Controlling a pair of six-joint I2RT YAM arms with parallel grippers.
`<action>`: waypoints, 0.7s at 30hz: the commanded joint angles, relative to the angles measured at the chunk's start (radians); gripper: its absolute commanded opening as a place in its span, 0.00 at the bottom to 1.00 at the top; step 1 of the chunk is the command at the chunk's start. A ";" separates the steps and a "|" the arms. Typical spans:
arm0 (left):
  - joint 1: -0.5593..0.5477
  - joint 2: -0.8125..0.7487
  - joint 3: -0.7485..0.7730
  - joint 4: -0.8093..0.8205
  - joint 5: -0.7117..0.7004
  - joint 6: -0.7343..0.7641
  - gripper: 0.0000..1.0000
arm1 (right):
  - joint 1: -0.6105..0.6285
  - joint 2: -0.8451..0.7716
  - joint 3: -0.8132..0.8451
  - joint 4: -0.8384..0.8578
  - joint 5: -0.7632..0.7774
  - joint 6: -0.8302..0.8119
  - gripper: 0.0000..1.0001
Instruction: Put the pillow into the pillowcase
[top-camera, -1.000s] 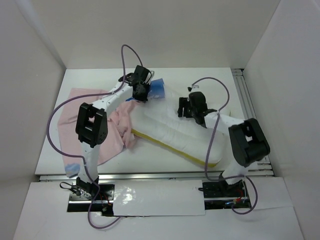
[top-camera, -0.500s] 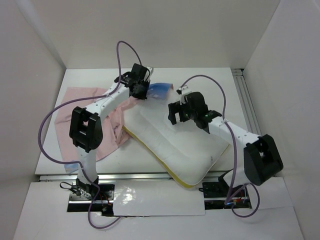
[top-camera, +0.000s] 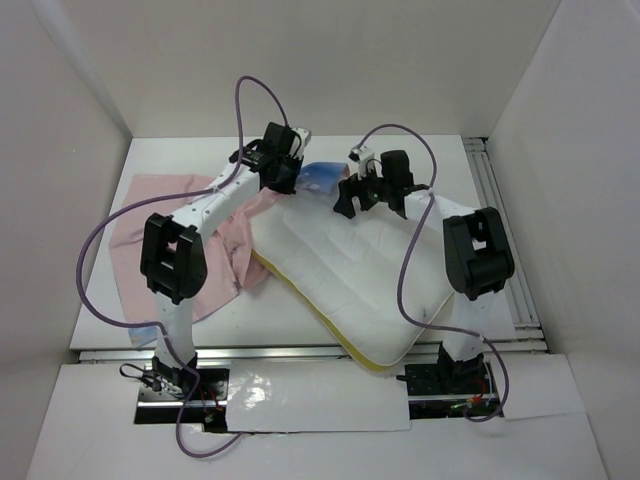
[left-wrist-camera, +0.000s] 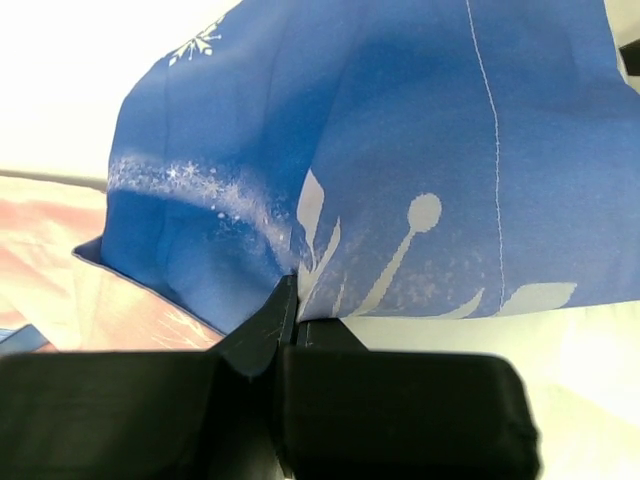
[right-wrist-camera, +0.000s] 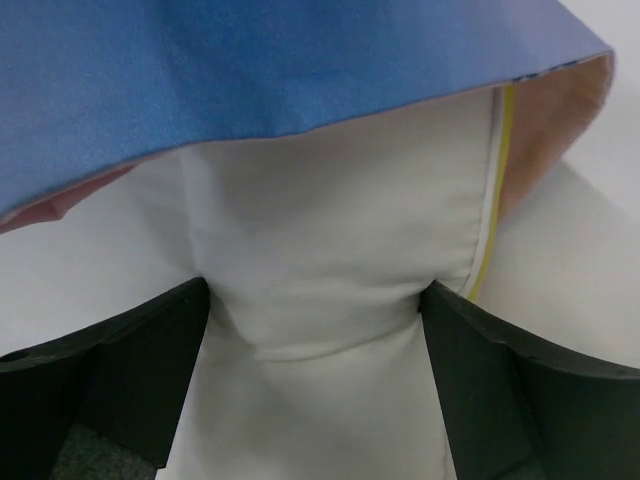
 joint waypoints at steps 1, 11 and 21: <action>-0.004 0.013 0.055 0.053 -0.022 0.014 0.11 | -0.007 0.076 0.073 0.058 -0.169 -0.037 0.90; -0.004 0.131 0.196 0.030 -0.123 0.014 0.94 | 0.002 0.105 0.060 0.035 -0.236 -0.023 0.00; -0.013 0.194 0.182 0.070 -0.030 0.046 0.48 | 0.022 0.067 0.032 0.081 -0.206 0.027 0.00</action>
